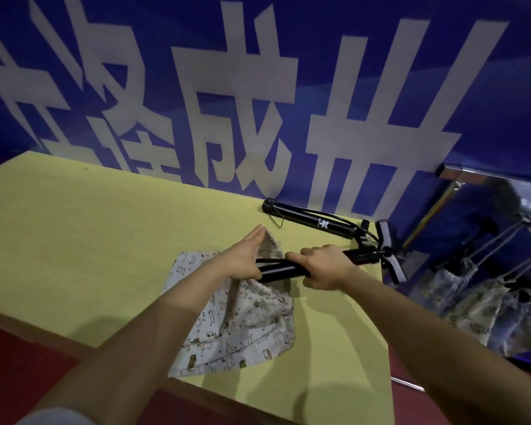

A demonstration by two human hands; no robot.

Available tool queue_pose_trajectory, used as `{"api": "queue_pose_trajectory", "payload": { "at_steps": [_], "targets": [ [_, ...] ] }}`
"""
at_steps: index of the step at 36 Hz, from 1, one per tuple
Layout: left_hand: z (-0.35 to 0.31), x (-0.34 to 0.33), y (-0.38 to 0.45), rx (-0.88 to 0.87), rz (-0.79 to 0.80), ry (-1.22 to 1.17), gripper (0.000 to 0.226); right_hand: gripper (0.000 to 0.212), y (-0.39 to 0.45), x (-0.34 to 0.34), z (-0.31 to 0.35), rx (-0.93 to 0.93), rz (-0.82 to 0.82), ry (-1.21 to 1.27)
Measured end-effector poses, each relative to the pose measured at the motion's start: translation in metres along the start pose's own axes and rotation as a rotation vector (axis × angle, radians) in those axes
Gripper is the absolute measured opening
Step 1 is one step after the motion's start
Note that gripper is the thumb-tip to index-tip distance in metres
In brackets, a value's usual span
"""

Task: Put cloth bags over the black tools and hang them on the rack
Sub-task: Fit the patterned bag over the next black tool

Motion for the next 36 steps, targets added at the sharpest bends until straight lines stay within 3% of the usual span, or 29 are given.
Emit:
{"api": "queue_pose_trajectory", "payload": {
  "at_steps": [5,10,12,15,17,21,24,26,32,36],
  "targets": [
    [-0.012,-0.009,0.001,-0.04,-0.015,0.001,0.101,0.048,0.014,0.018,0.009,0.057,-0.17,-0.14],
    [-0.024,-0.003,0.002,0.0,-0.285,0.546,0.07,0.033,0.026,0.039,0.007,0.097,-0.365,-0.171],
    [-0.027,0.005,0.005,0.014,-0.42,0.619,0.047,0.024,0.028,0.043,0.008,0.13,-0.421,-0.163],
    [-0.029,0.011,0.013,-0.008,-0.452,0.687,0.04,0.015,0.031,0.047,0.007,0.143,-0.545,-0.143],
    [-0.026,0.013,0.017,-0.001,-0.445,0.686,0.041,0.018,0.029,0.049,0.005,0.132,-0.636,-0.13],
    [-0.011,0.02,0.023,0.054,-0.535,0.526,0.038,0.049,0.022,0.048,-0.002,0.082,-0.71,-0.097],
    [-0.006,0.026,0.02,0.066,-0.639,0.352,0.034,0.037,0.017,0.04,-0.002,0.045,-0.645,0.009],
    [-0.008,0.031,0.017,0.062,-0.679,0.258,0.033,0.034,0.021,0.032,-0.005,-0.03,-0.499,0.155],
    [-0.023,0.045,0.003,0.07,-0.745,-0.018,0.028,0.049,0.044,0.009,-0.006,-0.389,-0.063,0.688],
    [-0.022,0.051,-0.007,0.103,-0.784,-0.141,0.025,0.009,0.054,0.01,-0.002,-0.38,0.093,0.991]
  ]
}}
Point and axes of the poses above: each hand's wrist, its own y-axis towards the middle knuckle, its own x-axis out of the back of the hand, z = x × y, the point moved 5 cm from there along y, towards the middle knuckle, and after that the axes turned 9 degrees about -x, right-handed, at the moved point
